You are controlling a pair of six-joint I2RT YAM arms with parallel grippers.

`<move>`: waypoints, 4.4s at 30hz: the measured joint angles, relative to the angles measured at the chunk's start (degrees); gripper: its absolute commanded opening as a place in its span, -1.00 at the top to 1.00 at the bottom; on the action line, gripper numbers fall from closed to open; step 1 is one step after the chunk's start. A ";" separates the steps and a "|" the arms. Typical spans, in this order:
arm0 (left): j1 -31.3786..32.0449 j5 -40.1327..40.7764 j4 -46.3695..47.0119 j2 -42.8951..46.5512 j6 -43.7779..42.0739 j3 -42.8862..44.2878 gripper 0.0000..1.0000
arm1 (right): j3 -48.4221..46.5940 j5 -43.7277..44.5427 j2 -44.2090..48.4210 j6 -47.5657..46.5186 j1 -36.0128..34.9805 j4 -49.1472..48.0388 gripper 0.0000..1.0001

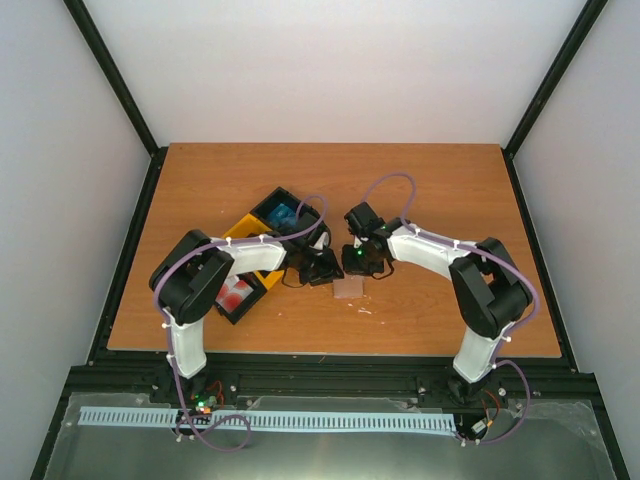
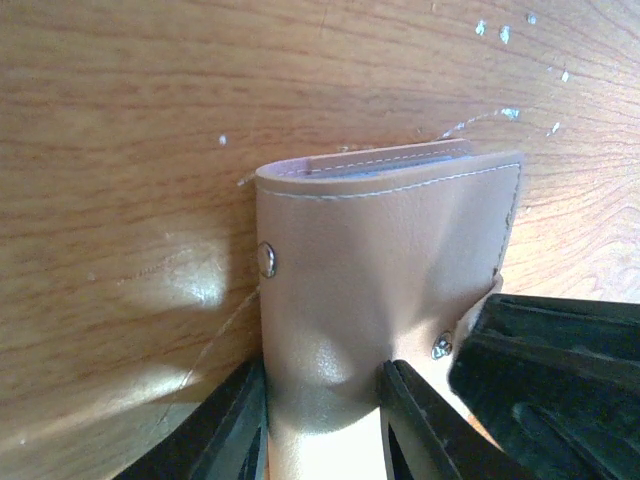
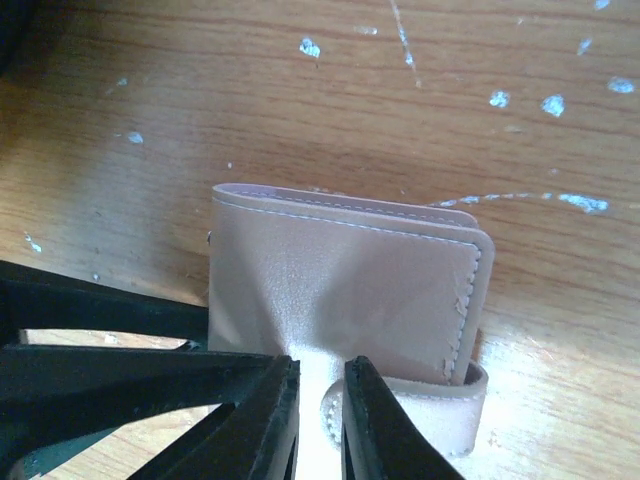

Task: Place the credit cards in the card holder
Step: Close the card holder at the center of the board.

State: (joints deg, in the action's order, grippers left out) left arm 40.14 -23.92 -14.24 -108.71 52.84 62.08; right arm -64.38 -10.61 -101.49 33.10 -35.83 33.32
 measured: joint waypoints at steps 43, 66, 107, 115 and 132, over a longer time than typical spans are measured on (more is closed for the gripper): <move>0.00 -0.87 0.74 -0.70 -0.50 0.44 0.35 | 0.81 3.19 1.09 3.85 -0.31 1.81 0.79; 0.00 -0.94 0.72 -0.70 -0.92 0.44 0.35 | 2.95 2.97 2.01 6.82 -0.09 0.59 0.79; 0.15 -1.46 -2.10 -3.21 -2.21 4.15 0.36 | 4.83 4.24 4.76 6.78 0.92 -0.90 0.51; 0.17 -1.70 -2.38 -3.34 -2.56 4.50 0.36 | 1.07 7.76 3.37 3.93 -0.26 2.84 0.27; 0.15 -1.84 -4.02 -4.42 -2.86 6.08 0.43 | 1.05 5.75 1.57 4.28 -1.66 2.10 0.41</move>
State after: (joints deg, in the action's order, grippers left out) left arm 40.29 -25.76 -18.26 -113.12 49.98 68.16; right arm -63.33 -4.86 -99.92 37.39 -37.50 35.42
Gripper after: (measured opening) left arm 0.285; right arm 0.293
